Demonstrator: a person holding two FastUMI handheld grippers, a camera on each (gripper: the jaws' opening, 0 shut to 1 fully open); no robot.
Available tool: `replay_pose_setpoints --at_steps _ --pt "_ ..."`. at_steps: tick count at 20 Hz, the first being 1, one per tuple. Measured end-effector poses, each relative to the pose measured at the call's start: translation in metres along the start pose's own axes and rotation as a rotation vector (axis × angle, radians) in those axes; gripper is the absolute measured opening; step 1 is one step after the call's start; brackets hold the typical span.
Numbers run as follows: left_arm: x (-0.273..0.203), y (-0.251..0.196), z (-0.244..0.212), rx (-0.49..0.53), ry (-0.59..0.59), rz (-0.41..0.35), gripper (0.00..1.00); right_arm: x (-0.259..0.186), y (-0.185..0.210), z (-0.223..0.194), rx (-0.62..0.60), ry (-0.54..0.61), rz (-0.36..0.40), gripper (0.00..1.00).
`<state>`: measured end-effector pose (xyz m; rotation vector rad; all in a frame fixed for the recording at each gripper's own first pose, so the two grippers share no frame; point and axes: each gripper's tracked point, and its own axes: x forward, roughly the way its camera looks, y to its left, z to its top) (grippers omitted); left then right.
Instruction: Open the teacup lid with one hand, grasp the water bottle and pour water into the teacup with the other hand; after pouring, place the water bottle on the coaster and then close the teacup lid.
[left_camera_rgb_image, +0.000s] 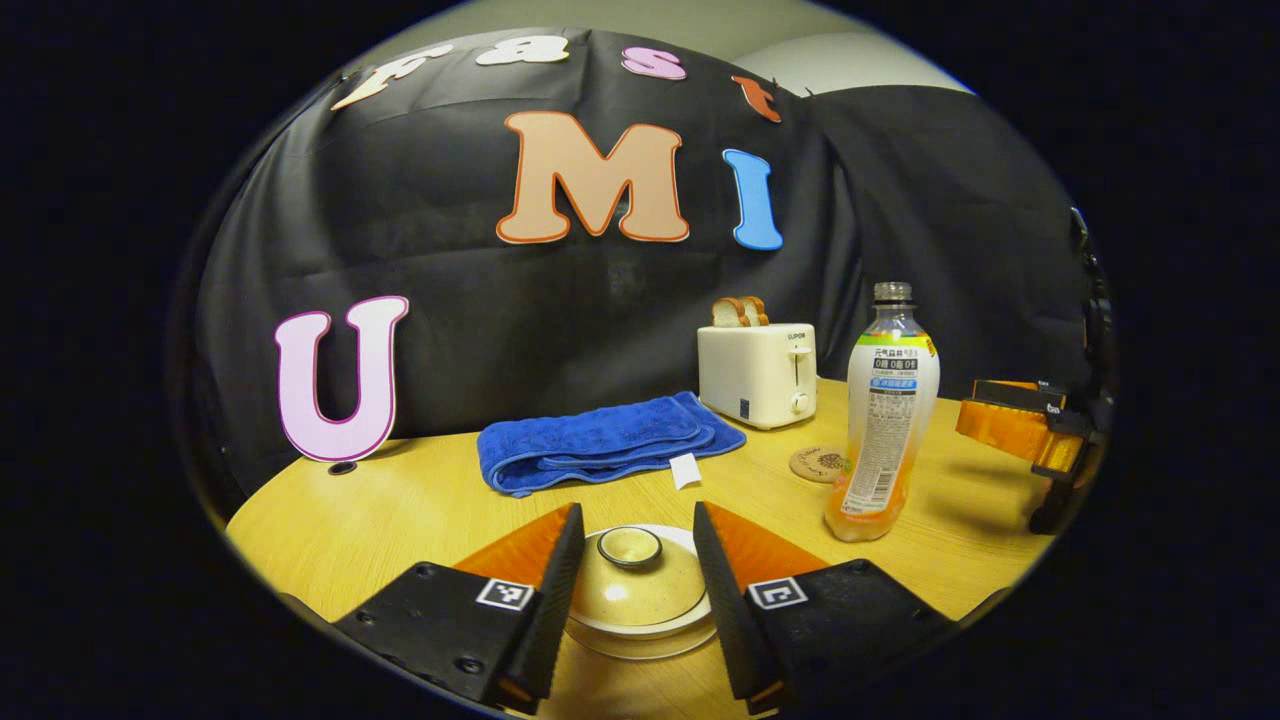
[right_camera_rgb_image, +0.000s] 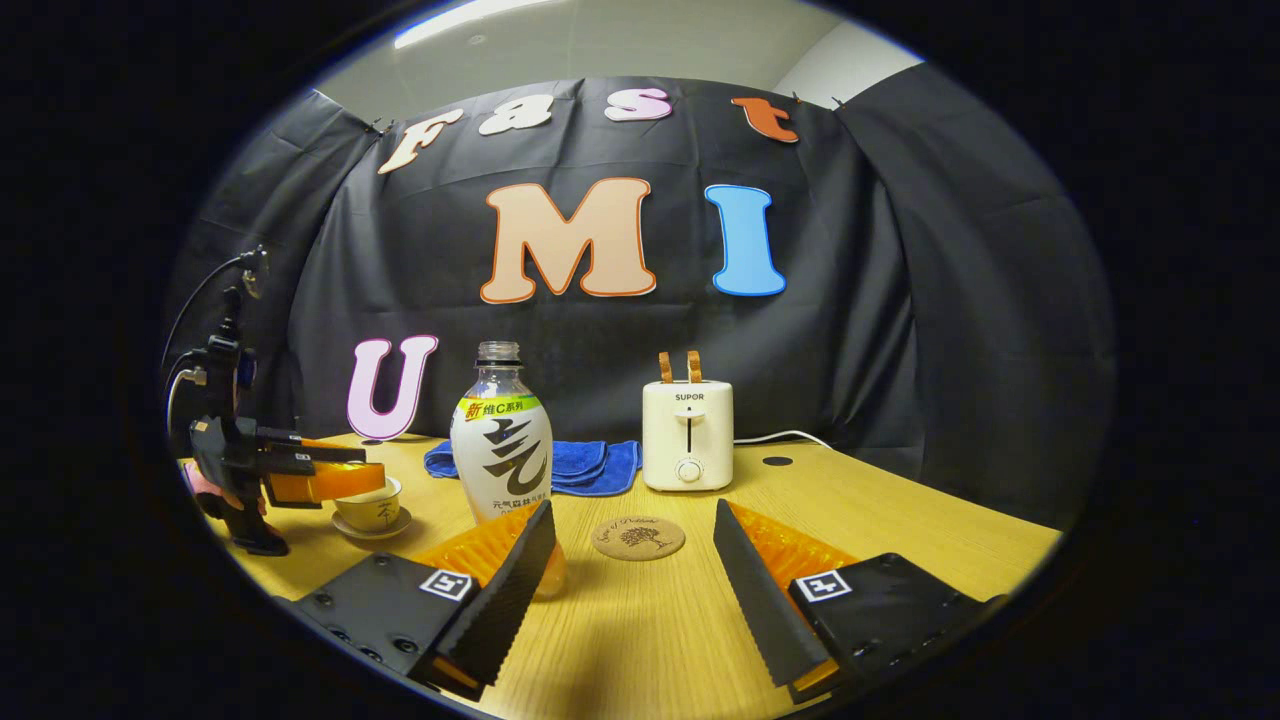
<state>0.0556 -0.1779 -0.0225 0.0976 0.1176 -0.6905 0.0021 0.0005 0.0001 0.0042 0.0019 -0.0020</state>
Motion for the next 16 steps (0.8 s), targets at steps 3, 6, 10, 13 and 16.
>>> replay_pose_setpoints --at_steps 3,6,10,13,16 --pt "0.000 0.002 -0.001 0.003 0.004 0.013 0.44 0.000 0.000 0.000 0.000 0.000 0.002 0.96" --pt "0.000 0.004 0.000 -0.005 -0.001 0.018 0.28 0.000 0.000 -0.001 0.000 0.000 0.002 0.96" --pt "-0.006 0.011 0.004 -0.024 -0.033 0.039 0.25 0.000 0.000 0.000 0.001 0.001 0.004 1.00" --pt "-0.013 0.019 0.014 -0.069 -0.104 0.065 0.24 0.000 0.001 -0.001 0.001 0.003 0.018 1.00" --pt "-0.017 0.020 0.019 -0.064 -0.144 0.078 0.24 0.001 0.004 -0.001 0.002 0.004 0.042 1.00"
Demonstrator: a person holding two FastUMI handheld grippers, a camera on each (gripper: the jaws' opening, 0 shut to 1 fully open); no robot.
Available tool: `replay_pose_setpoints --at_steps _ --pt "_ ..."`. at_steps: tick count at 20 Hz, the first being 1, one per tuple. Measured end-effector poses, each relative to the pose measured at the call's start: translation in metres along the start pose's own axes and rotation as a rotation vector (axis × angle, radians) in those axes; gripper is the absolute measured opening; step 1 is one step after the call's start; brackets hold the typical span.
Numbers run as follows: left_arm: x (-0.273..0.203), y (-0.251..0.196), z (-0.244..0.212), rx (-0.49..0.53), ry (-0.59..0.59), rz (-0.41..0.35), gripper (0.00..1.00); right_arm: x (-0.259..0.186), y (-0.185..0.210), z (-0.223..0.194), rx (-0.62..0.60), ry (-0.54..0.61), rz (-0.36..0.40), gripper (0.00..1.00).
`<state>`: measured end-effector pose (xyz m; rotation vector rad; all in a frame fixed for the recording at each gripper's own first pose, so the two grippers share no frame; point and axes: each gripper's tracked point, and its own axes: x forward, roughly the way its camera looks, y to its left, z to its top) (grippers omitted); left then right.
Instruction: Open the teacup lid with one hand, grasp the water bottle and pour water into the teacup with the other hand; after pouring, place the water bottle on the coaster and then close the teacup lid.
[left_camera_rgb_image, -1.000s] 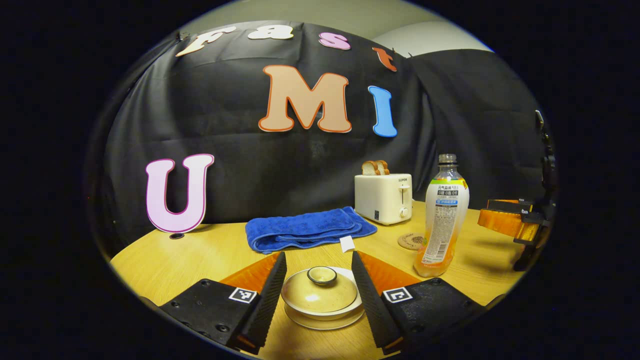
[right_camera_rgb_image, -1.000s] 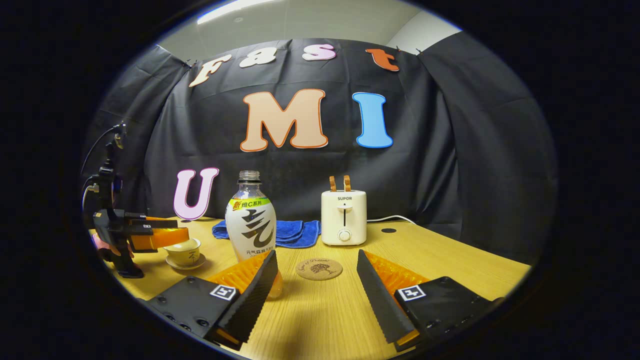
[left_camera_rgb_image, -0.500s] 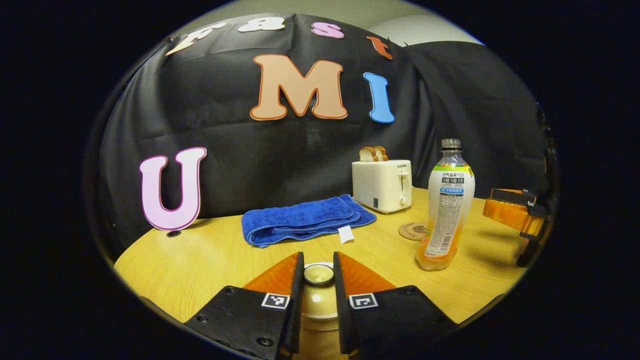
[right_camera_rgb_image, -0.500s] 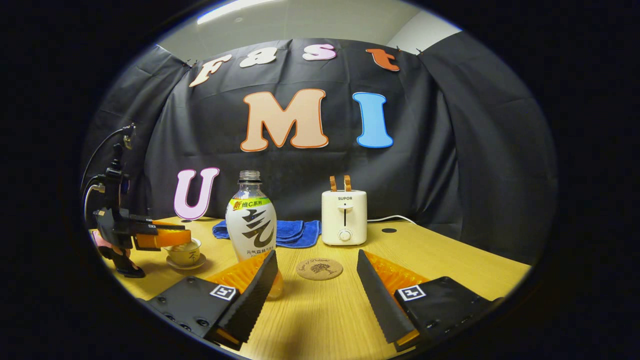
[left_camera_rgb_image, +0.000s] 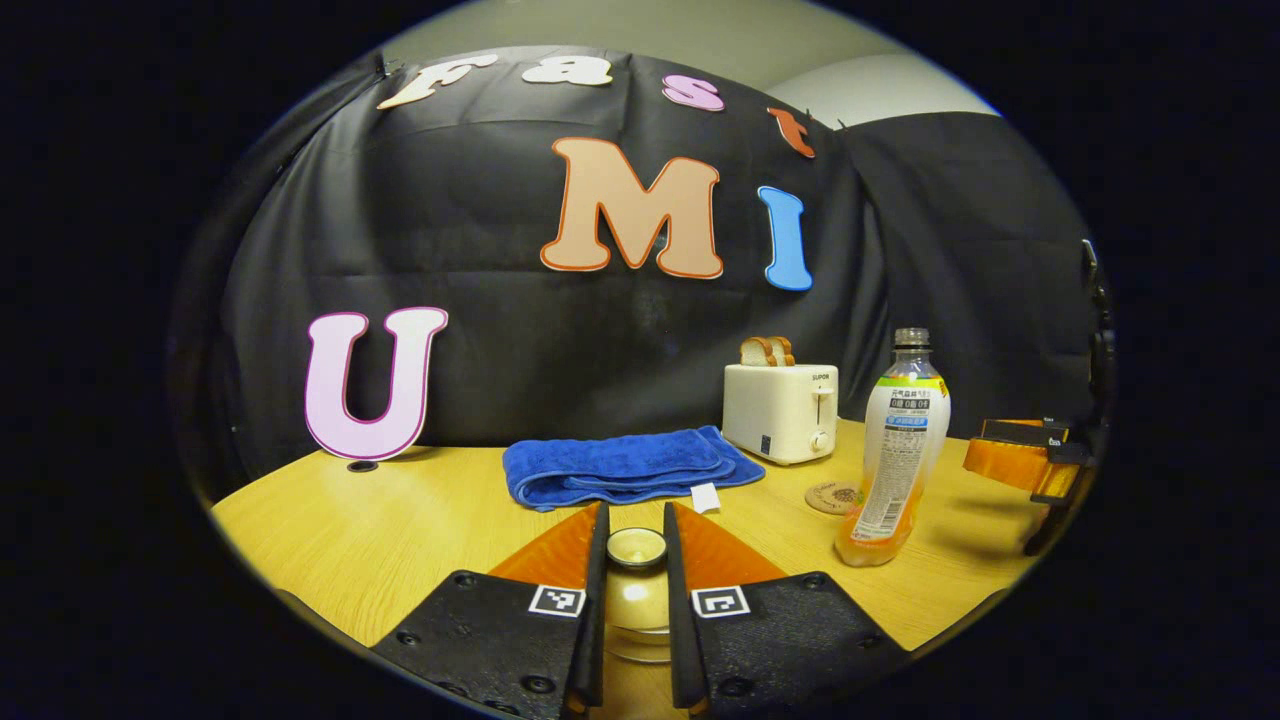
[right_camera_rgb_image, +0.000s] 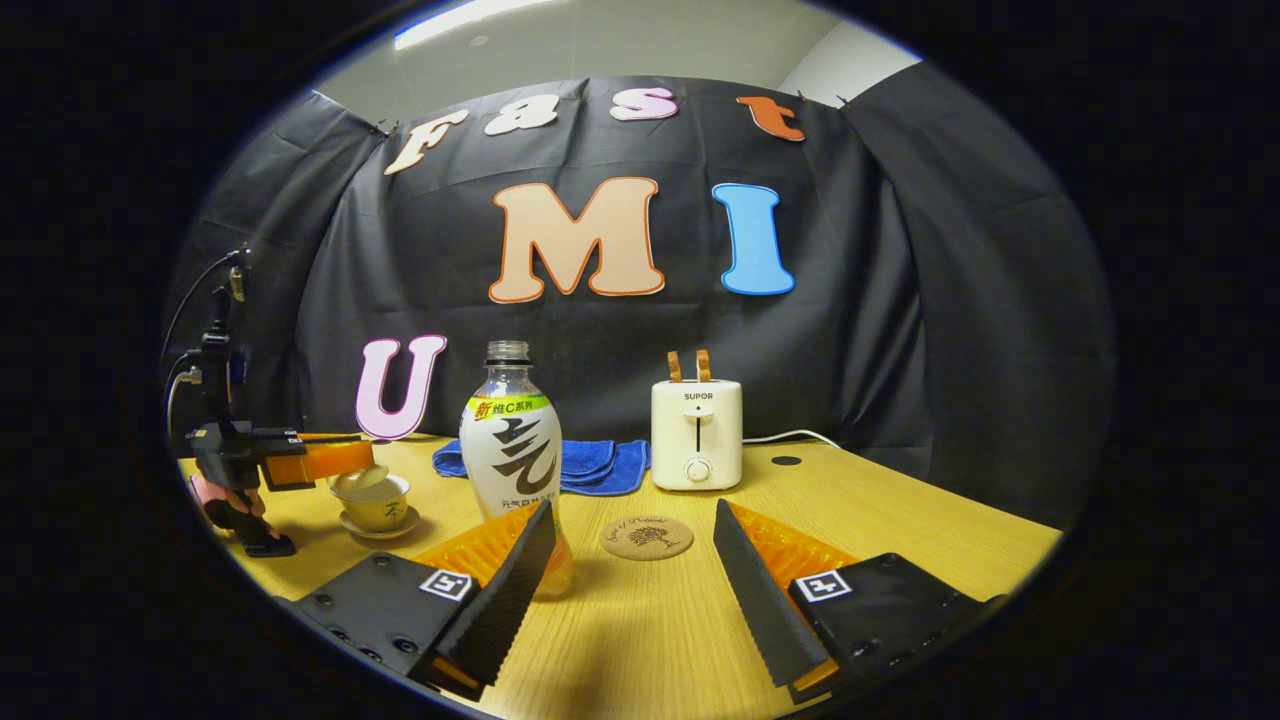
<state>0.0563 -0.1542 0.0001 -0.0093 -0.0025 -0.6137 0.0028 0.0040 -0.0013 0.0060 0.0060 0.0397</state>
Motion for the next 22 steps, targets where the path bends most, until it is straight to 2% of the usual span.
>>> replay_pose_setpoints --at_steps 5,6,7,10,12,13,20,21,22 --pt "-0.003 0.009 0.000 0.001 0.000 0.043 0.24 0.003 0.016 0.000 0.002 0.002 0.082 1.00" --pt "-0.005 0.014 0.001 0.002 -0.002 0.060 0.24 0.004 0.023 -0.001 0.004 0.003 0.109 0.96" --pt "-0.008 0.018 0.000 0.003 0.000 0.078 0.24 0.005 0.029 0.000 0.005 0.005 0.144 1.00" --pt "-0.022 0.033 0.001 0.003 -0.004 0.131 0.24 0.007 0.054 -0.004 0.010 0.013 0.271 1.00" --pt "-0.032 0.046 0.001 0.005 -0.002 0.175 0.24 0.012 0.058 -0.003 0.010 0.014 0.286 1.00" --pt "-0.038 0.051 0.001 0.005 -0.001 0.191 0.24 0.015 0.059 -0.003 0.010 0.014 0.286 0.96" --pt "-0.075 0.094 0.001 0.009 0.002 0.323 0.24 0.038 0.079 -0.010 0.008 0.047 0.304 1.00" --pt "-0.080 0.099 0.001 0.009 0.003 0.335 0.24 0.042 0.082 -0.013 0.005 0.057 0.301 0.96" --pt "-0.083 0.103 0.001 0.009 0.002 0.345 0.24 0.047 0.083 -0.015 0.003 0.070 0.294 1.00"
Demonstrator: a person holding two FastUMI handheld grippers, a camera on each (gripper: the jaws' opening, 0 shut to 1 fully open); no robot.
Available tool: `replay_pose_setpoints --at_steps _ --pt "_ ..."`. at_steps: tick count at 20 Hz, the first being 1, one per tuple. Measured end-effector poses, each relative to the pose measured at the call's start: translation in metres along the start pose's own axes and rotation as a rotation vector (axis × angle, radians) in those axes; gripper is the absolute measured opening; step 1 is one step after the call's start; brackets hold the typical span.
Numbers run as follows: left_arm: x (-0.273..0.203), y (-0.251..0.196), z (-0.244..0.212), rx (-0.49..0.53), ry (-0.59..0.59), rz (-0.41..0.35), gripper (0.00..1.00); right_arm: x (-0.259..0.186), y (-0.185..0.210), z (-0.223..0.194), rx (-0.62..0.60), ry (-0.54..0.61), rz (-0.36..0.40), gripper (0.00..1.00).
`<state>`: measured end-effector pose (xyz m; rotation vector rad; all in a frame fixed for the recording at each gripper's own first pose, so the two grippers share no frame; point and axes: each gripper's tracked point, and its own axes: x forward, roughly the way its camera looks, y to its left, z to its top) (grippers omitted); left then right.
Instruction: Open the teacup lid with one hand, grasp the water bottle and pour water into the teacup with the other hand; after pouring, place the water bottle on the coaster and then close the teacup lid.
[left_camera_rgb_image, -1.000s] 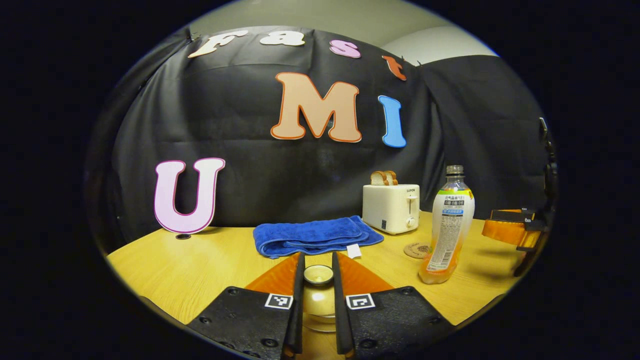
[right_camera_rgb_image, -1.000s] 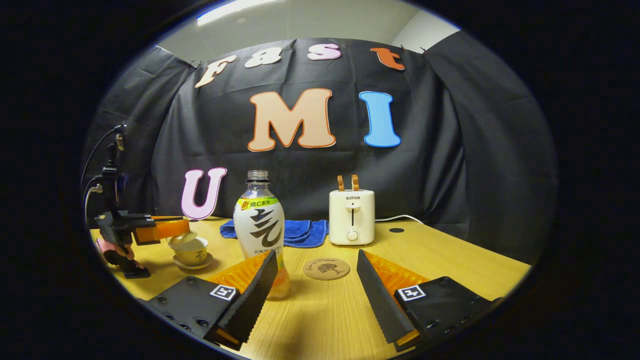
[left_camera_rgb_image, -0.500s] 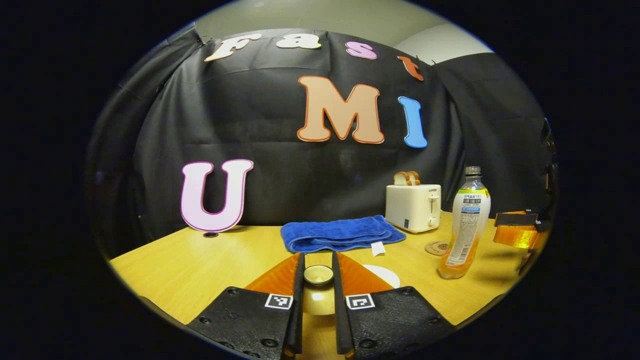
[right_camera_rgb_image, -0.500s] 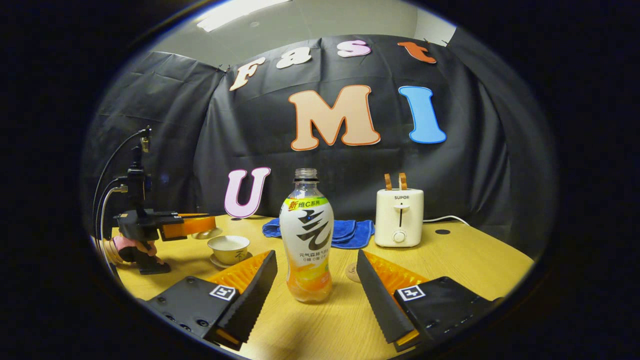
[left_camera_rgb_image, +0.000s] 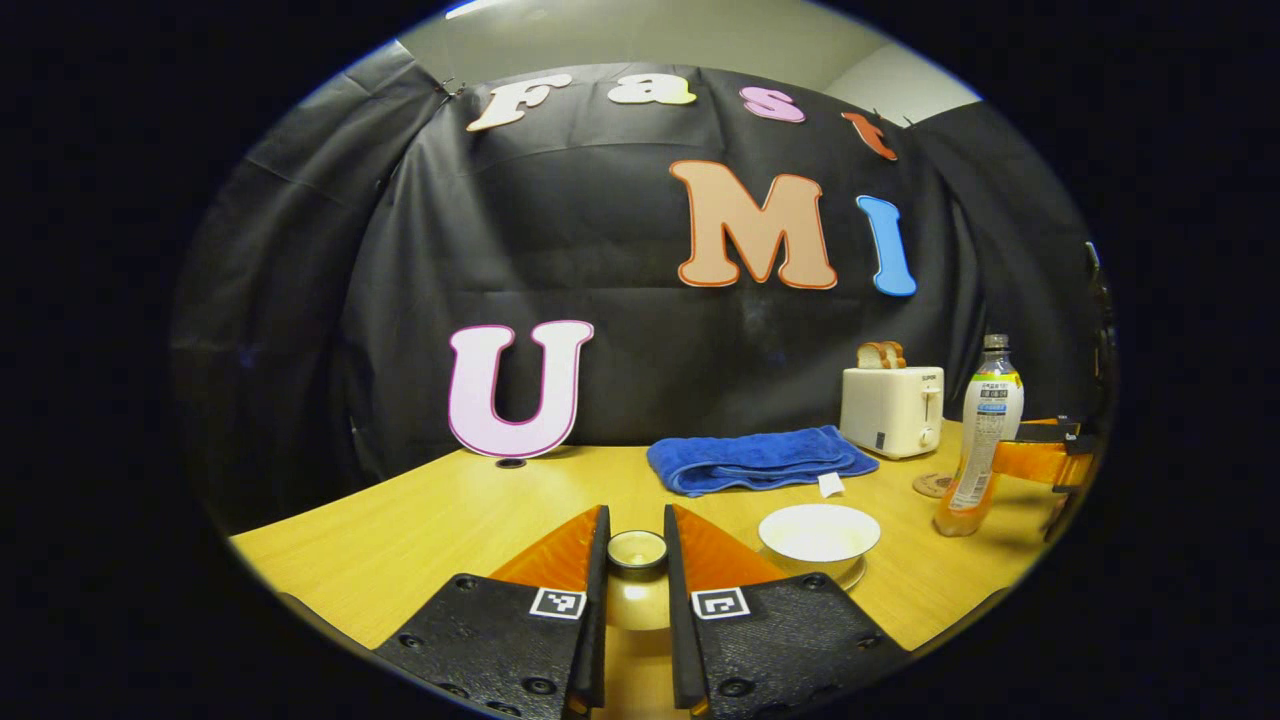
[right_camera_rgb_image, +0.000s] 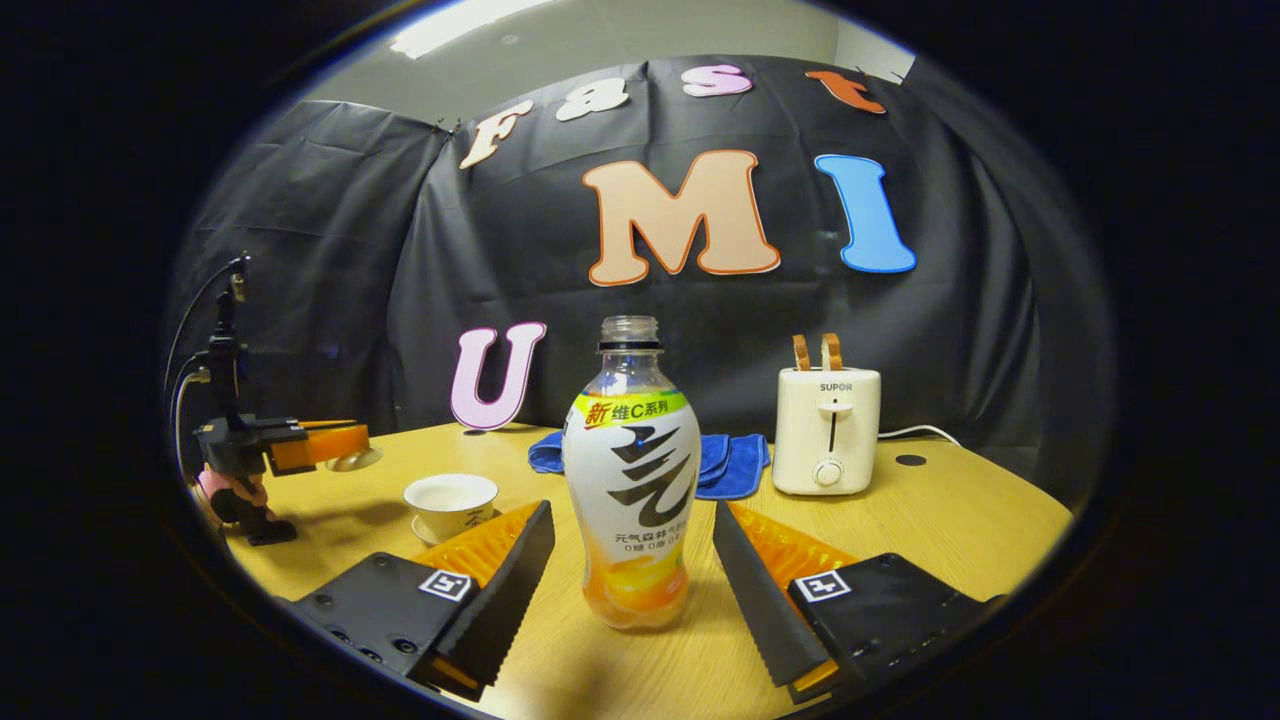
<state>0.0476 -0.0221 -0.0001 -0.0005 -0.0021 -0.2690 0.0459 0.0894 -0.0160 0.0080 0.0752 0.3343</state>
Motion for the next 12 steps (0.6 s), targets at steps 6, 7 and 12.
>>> replay_pose_setpoints --at_steps 6,7,12 --pt "-0.010 0.021 0.000 0.003 0.001 0.051 0.24 0.020 0.004 -0.006 0.000 0.046 -0.028 0.96" --pt "-0.011 0.023 0.000 0.002 0.000 0.050 0.24 0.022 0.004 -0.007 0.000 0.052 -0.035 0.96" --pt "-0.014 0.037 -0.001 0.001 -0.001 0.067 0.24 0.032 -0.001 -0.016 -0.002 0.107 -0.077 0.86"
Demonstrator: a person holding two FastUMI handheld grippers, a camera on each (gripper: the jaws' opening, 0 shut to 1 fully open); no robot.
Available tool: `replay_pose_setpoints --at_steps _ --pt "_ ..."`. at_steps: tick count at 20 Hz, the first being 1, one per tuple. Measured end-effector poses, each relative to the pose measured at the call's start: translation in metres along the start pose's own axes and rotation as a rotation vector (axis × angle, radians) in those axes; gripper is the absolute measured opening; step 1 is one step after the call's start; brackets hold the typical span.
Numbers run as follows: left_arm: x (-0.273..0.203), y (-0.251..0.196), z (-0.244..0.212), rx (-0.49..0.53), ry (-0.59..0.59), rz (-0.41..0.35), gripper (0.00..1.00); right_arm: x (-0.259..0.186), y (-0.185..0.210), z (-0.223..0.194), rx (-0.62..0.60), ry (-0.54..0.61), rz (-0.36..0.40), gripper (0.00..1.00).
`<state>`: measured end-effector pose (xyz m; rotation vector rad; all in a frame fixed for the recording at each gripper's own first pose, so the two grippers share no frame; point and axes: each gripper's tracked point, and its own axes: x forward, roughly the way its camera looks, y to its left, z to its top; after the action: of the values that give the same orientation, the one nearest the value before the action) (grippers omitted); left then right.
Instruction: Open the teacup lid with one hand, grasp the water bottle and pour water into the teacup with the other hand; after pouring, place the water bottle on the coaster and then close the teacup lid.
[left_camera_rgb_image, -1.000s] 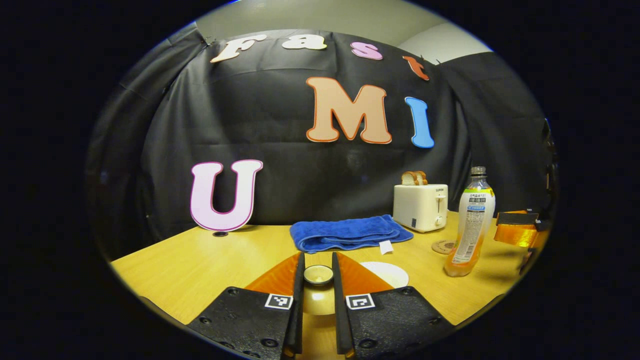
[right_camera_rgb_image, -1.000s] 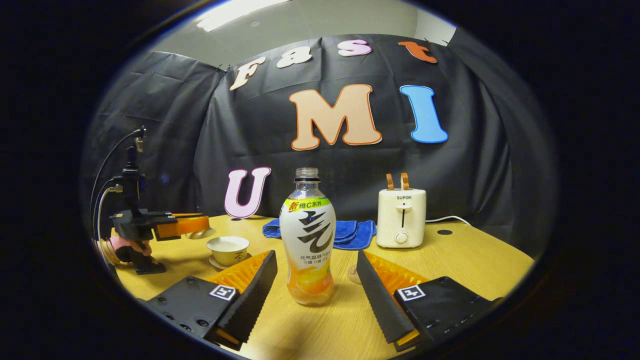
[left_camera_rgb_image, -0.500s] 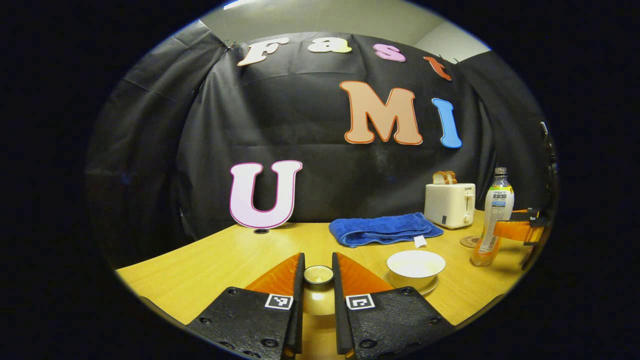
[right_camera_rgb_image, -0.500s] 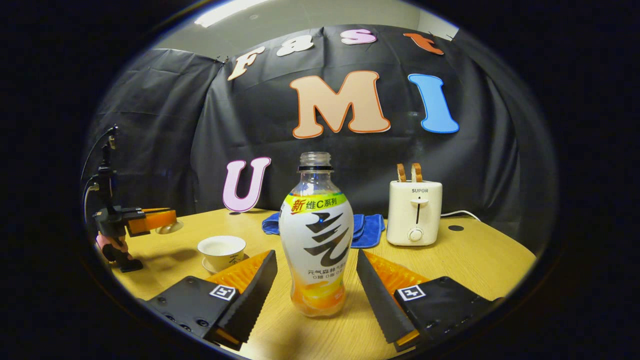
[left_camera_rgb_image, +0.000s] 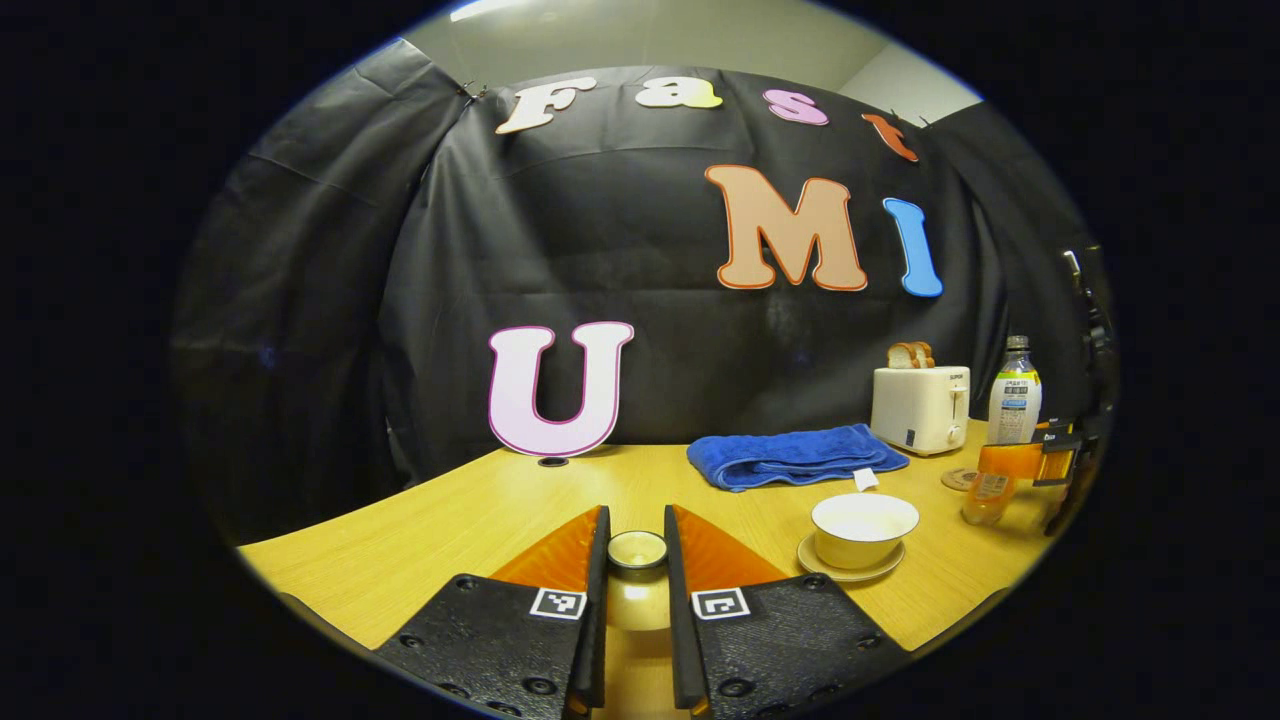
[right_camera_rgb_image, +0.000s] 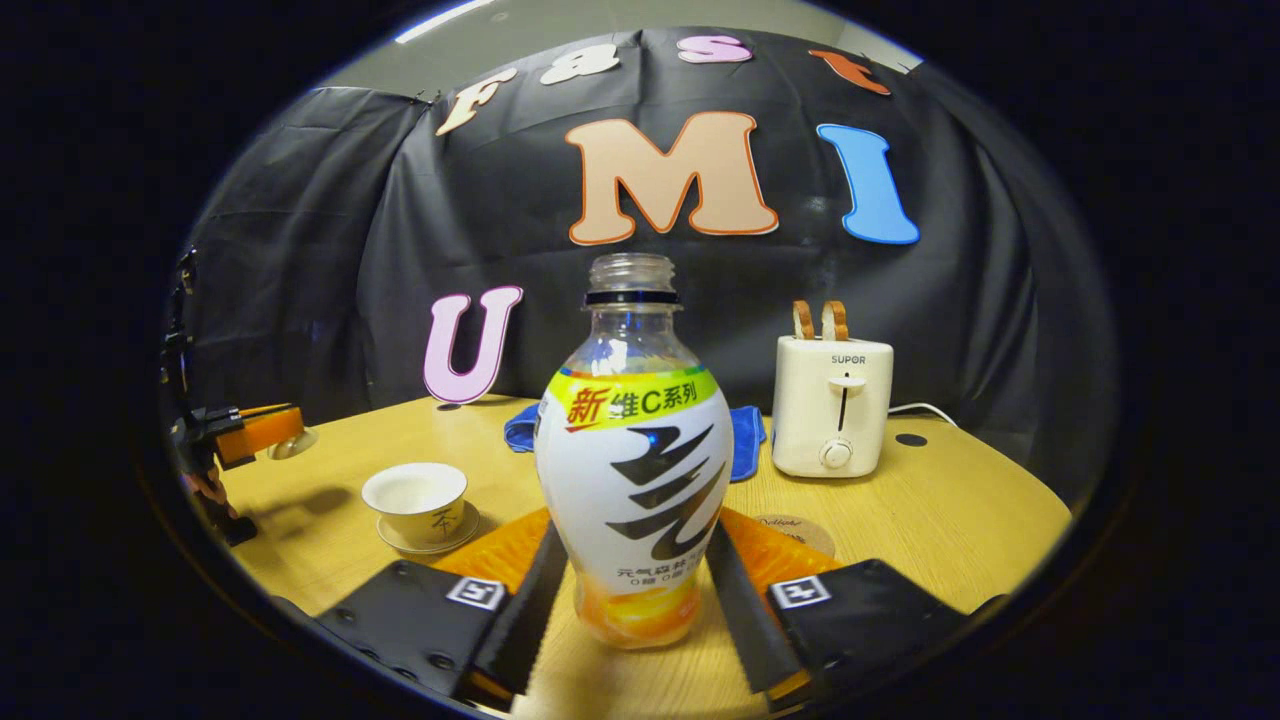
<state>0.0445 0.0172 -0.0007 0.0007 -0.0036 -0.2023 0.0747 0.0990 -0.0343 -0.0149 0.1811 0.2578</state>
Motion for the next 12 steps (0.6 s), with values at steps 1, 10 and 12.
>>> replay_pose_setpoints --at_steps 1,10,12 --pt "-0.001 0.003 -0.001 0.000 0.000 0.003 0.24 -0.001 0.001 0.000 -0.004 0.001 -0.007 0.75" --pt "-0.001 0.005 -0.001 -0.001 0.001 0.011 0.24 0.001 -0.004 0.031 -0.124 -0.003 -0.075 0.67" --pt "-0.001 0.005 -0.001 -0.001 0.001 0.011 0.24 -0.002 -0.003 0.053 -0.217 -0.029 -0.087 0.67"
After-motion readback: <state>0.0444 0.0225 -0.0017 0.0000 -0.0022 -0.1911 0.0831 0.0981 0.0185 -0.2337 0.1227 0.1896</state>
